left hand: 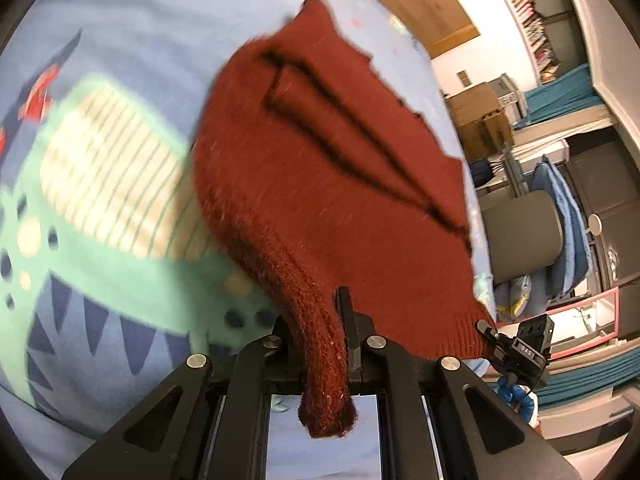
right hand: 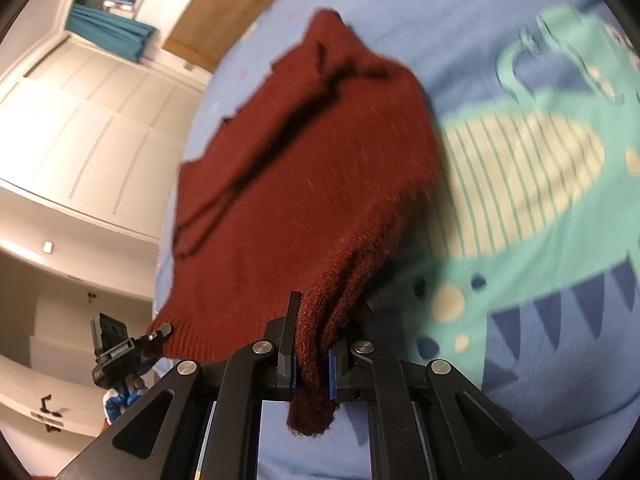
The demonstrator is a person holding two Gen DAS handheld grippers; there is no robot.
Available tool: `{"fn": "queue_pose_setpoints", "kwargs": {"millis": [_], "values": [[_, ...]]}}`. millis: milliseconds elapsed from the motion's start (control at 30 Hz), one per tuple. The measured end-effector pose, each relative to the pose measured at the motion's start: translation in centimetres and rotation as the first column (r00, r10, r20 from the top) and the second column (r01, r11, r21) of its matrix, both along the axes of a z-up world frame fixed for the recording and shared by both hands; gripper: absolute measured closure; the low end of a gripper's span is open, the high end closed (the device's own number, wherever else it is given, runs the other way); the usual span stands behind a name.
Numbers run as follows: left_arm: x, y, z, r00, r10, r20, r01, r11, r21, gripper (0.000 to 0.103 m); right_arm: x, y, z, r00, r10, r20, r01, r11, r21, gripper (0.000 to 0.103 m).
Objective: Fold small clothes
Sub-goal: 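Lift the hem with both tools and fold it over toward the collar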
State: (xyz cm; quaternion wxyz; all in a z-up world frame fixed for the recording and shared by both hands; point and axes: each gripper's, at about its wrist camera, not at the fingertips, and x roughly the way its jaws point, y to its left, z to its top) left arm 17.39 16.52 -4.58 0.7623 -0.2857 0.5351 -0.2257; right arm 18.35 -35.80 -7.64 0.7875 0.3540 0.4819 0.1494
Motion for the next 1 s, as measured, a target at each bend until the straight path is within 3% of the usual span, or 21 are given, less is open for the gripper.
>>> {"fn": "queue_pose_setpoints", "kwargs": {"millis": [300,500,700,1000], "values": [[4.4,-1.0,8.9,0.983,-0.026,0.179,0.022,0.999,0.024,0.095,3.4,-0.4,6.8,0.984,-0.01,0.176,0.006,1.0,0.019,0.094],[8.7,-2.2,11.3,0.974,-0.015,0.227,-0.001,0.997,0.072,0.095,8.2,-1.1,10.7,0.967,-0.047,0.25,0.045,0.999,0.016,0.094],[14.6,-2.5,9.2,0.98,0.045,0.193,-0.066,0.992,0.104,0.095,13.6,-1.3,10.6,0.97,-0.092,0.225,0.094,0.996,0.003,0.094],[21.0,-3.5,3.4,0.993,0.094,0.07,-0.106,0.974,0.201,0.094,21.3,-1.1,5.6,0.989,-0.12,0.092,0.126,0.99,-0.063,0.093]]}}
